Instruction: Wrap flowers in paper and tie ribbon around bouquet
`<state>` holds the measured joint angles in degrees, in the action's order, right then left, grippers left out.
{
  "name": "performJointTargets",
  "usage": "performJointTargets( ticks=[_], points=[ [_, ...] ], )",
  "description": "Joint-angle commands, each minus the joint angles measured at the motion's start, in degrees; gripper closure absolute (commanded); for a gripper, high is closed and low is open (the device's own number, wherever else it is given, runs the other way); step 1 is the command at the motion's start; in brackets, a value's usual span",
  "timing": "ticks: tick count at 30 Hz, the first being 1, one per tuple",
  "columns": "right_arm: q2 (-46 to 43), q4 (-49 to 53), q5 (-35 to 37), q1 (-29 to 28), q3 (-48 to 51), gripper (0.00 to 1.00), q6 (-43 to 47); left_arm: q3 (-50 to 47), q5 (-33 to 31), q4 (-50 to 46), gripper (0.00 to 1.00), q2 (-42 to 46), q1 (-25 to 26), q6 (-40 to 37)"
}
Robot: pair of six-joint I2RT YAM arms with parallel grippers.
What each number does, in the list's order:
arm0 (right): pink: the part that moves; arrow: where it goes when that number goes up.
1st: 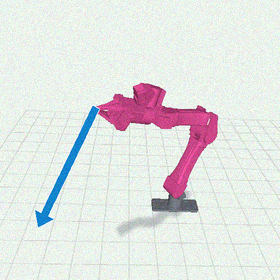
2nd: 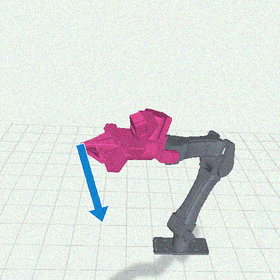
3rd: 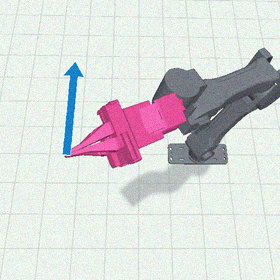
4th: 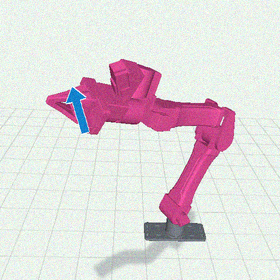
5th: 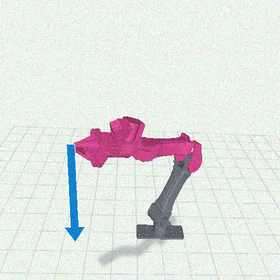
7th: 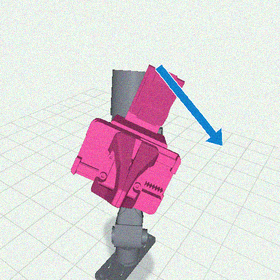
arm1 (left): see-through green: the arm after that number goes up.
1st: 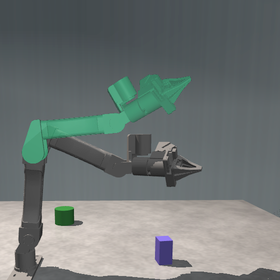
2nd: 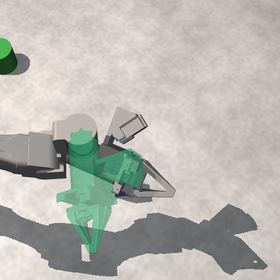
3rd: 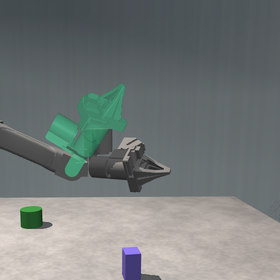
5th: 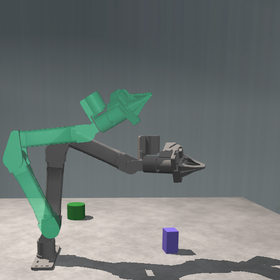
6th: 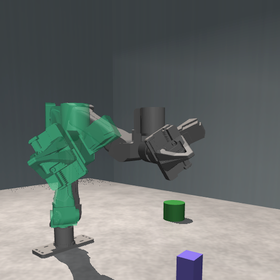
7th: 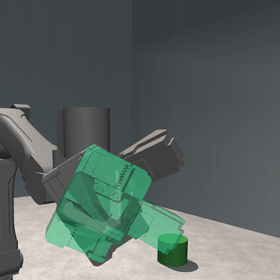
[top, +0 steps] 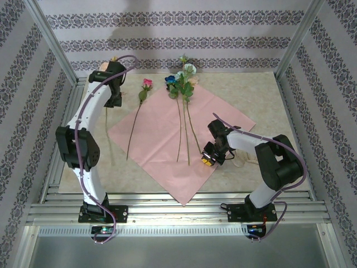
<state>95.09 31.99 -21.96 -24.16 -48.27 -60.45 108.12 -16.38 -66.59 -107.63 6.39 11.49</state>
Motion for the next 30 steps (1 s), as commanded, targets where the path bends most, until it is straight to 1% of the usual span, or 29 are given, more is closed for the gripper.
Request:
performJointTargets(
  ticks=[1, 4, 6, 8, 10, 13, 18, 19, 20, 22, 23, 25, 27, 30],
  points=[
    [6.6, -1.9, 3.4, -1.9, 3.9, 0.87, 0.7, -0.2, 30.9, 12.5, 1.0, 1.3, 3.3, 9.1],
    [6.6, -1.8, 3.4, -2.0, 4.0, 0.87, 0.8, -1.8, 38.3, 26.5, 1.0, -3.0, 8.0, 17.3],
    [6.3, -1.8, 3.4, -1.9, 4.0, 0.87, 0.6, -0.2, 40.4, 33.8, 1.0, -7.4, 10.1, 19.6],
    [5.9, -1.9, 3.4, -1.9, 4.2, 0.87, 0.3, 3.7, 42.3, 38.2, 1.0, -12.9, 11.2, 20.8],
    [5.6, -2.2, 3.6, -1.9, 4.3, 0.87, 0.1, 10.8, 45.1, 38.2, 1.0, -20.0, 11.5, 21.7],
    [5.8, -2.4, 3.6, -1.9, 4.2, 0.87, 0.0, 20.2, 46.9, 35.1, 1.0, -28.1, 11.9, 21.4],
    [6.4, -2.8, 3.3, -1.9, 4.0, 0.87, -0.2, 26.2, 46.1, 31.3, 1.0, -35.3, 12.0, 20.7],
    [6.5, -2.9, 3.3, -1.9, 4.0, 0.87, -0.2, 27.4, 45.4, 29.3, 0.98, -36.3, 12.0, 20.1],
    [6.5, -2.9, 3.3, -1.9, 4.0, 0.87, -0.2, 28.1, 45.1, 27.8, 0.91, -36.6, 12.1, 19.4],
    [6.6, -2.9, 3.4, -1.9, 4.1, 0.87, -0.1, 28.1, 43.2, 25.5, 0.69, -35.4, 12.5, 18.2],
    [6.6, -2.9, 3.4, -1.9, 4.1, 0.87, 0.1, 27.8, 42.2, 24.8, 0.61, -34.2, 12.8, 17.5],
    [6.8, -2.9, 3.4, -1.9, 4.4, 0.87, 0.1, 27.5, 39.4, 22.6, 0.54, -31.1, 13.3, 16.1],
    [6.9, -2.9, 3.2, -1.9, 4.3, 0.87, 0.2, 27.4, 35.7, 19.3, 0.52, -27.9, 13.3, 15.8],
    [6.8, -2.7, 3.3, -1.9, 4.0, 0.87, 0.3, 26.4, 26.8, 11.6, 0.52, -23.2, 12.9, 14.3]
  ],
)
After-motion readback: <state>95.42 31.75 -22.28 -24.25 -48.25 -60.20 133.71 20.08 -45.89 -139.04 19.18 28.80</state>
